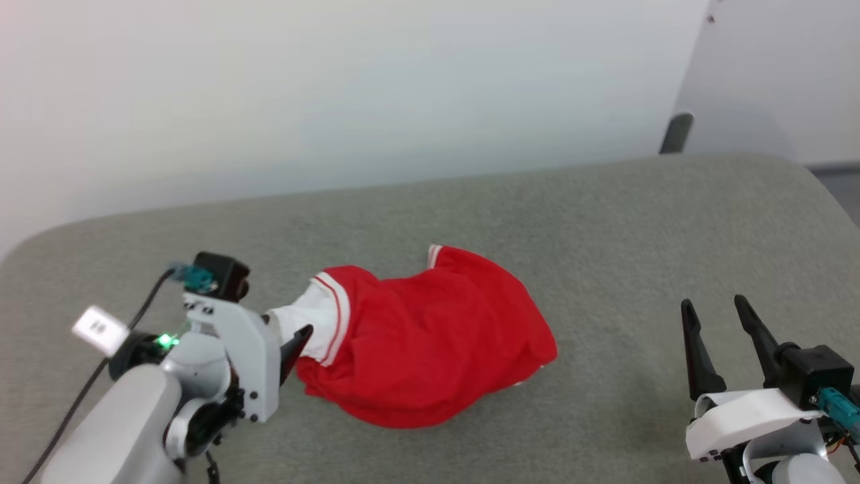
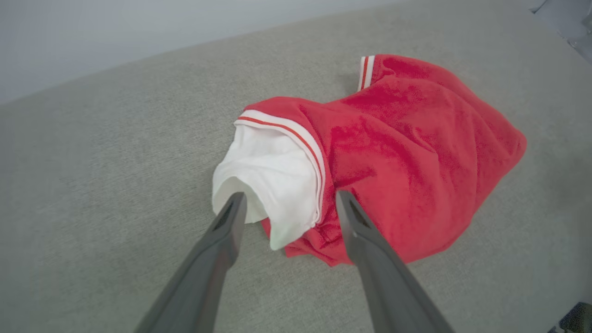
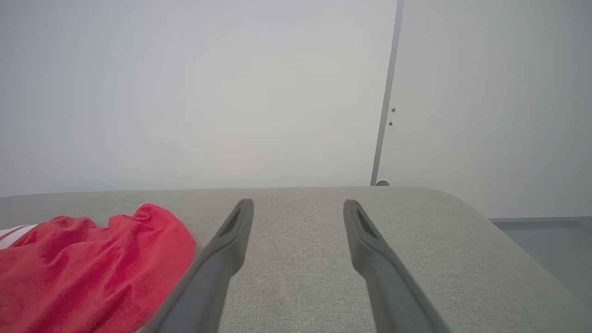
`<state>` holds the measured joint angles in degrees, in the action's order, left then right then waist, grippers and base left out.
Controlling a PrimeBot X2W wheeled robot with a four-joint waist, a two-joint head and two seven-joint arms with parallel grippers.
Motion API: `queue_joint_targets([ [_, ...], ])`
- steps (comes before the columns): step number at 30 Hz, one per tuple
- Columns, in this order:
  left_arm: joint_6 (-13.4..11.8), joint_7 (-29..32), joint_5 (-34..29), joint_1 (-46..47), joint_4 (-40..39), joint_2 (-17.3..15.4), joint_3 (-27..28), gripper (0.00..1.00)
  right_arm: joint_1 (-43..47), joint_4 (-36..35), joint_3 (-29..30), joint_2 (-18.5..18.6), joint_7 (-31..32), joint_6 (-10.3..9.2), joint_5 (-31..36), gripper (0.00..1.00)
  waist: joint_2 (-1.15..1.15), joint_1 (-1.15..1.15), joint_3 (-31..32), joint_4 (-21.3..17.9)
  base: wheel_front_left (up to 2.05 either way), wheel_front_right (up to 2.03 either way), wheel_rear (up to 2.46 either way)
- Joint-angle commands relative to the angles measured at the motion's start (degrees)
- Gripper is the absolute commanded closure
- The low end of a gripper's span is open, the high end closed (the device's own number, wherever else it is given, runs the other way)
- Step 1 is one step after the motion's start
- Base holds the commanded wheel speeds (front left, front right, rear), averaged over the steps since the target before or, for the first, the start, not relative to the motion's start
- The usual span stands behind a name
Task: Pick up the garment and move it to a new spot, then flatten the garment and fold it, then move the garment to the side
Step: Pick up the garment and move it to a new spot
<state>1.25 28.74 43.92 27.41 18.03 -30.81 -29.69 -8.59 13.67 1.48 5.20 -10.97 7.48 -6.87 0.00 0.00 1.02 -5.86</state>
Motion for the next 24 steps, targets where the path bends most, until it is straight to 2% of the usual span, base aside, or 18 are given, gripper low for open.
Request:
queue_joint_targets([
  [1,-0.6,-1.6,-0.01,-1.67,-1.1,-0.52,0.68,0.0,0.97,0.09,-0.19,0.15,0.15,0.02,-0.1,0.0,0.0,0.0,2.81,2.72,0.0,0.0,0.0],
  [7,-2.57,-11.51,-1.18,-7.82,-7.06,-2.8,4.4,0.0,1.61,0.86,-0.67,0.58,-0.49,0.02,-0.68,0.0,0.0,0.0,5.06,4.66,0.0,0.0,0.0],
  [15,-5.26,-23.98,-2.1,-15.83,-10.82,-3.16,8.75,0.0,3.15,1.9,-0.04,1.43,-1.08,0.02,-0.86,0.0,0.0,0.0,6.97,7.38,0.0,0.0,0.0],
  [20,-5.6,-30.41,-2.37,-19.65,-10.58,-3.15,10.65,0.0,4.57,1.98,1.04,1.16,-1.22,0.02,-0.48,0.0,0.0,0.0,7.96,9.17,0.0,0.0,0.0],
  [24,-5.61,-33.1,-2.03,-21.76,-9.57,-3.17,11.55,0.0,6.02,1.72,1.75,0.95,-1.32,0.02,-0.43,0.0,0.0,0.0,8.7,10.27,0.0,0.0,0.0],
])
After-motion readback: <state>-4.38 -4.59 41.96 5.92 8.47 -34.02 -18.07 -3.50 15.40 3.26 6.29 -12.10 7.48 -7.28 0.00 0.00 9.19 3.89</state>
